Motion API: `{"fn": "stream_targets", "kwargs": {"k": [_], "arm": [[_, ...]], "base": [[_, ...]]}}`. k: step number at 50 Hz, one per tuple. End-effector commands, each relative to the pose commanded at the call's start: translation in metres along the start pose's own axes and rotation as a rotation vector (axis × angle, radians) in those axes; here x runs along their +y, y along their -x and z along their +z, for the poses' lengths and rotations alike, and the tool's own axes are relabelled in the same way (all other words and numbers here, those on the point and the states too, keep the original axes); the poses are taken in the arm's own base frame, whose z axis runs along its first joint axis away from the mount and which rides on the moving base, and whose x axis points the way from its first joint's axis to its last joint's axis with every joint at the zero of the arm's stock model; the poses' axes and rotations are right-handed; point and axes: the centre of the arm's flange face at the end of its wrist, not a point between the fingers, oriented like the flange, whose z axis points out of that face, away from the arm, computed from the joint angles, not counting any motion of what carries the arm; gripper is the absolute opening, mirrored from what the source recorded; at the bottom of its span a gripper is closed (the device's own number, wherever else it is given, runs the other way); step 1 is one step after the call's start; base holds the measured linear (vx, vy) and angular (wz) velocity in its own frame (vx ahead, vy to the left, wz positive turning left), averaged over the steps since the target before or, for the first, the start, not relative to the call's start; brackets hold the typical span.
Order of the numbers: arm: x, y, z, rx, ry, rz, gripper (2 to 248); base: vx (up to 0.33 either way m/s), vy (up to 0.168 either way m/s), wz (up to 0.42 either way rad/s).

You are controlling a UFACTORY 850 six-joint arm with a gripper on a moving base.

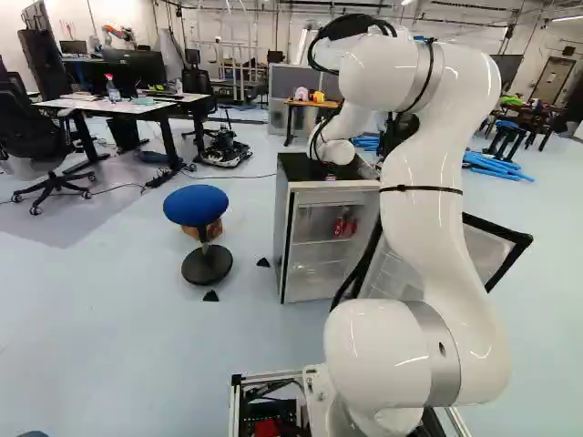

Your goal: Grab a drink from the fridge

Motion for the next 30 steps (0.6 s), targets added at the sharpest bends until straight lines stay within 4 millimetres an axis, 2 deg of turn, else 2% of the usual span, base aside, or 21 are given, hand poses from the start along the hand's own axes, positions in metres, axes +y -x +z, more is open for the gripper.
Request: {"fn": "stream_targets", "kwargs": {"k": [1,2,7,8,12,13,17,18,30], "arm": [[0.000,0.000,0.000,0.000,0.000,0.000,125],[0.000,0.000,0.000,0.000,0.000,0.000,158],[0.000,0.000,0.000,0.000,0.000,0.000,158],[0.000,0.000,0.000,0.000,0.000,0.000,193],[0.000,0.000,0.000,0.000,0.000,0.000,193],[0.000,0.000,-0.001,-0.001,0.000,0.000,230],[0.001,0.001,-0.005,-0.004,0.001,0.000,230],[0.001,0.001,-0.006,-0.005,0.001,0.000,247],[0.002,0.004,-0.028,-0.022,0.002,0.000,247]], "base": [[0.000,0.000,0.000],[0.000,0.000,0.000],[0.000,0.000,0.000],[0.000,0.000,0.000],[0.000,0.000,0.000],[0.000,0.000,0.000],[0.000,0.000,0.000],[0.000,0.000,0.000],[0.000,0.000,0.000]]}}
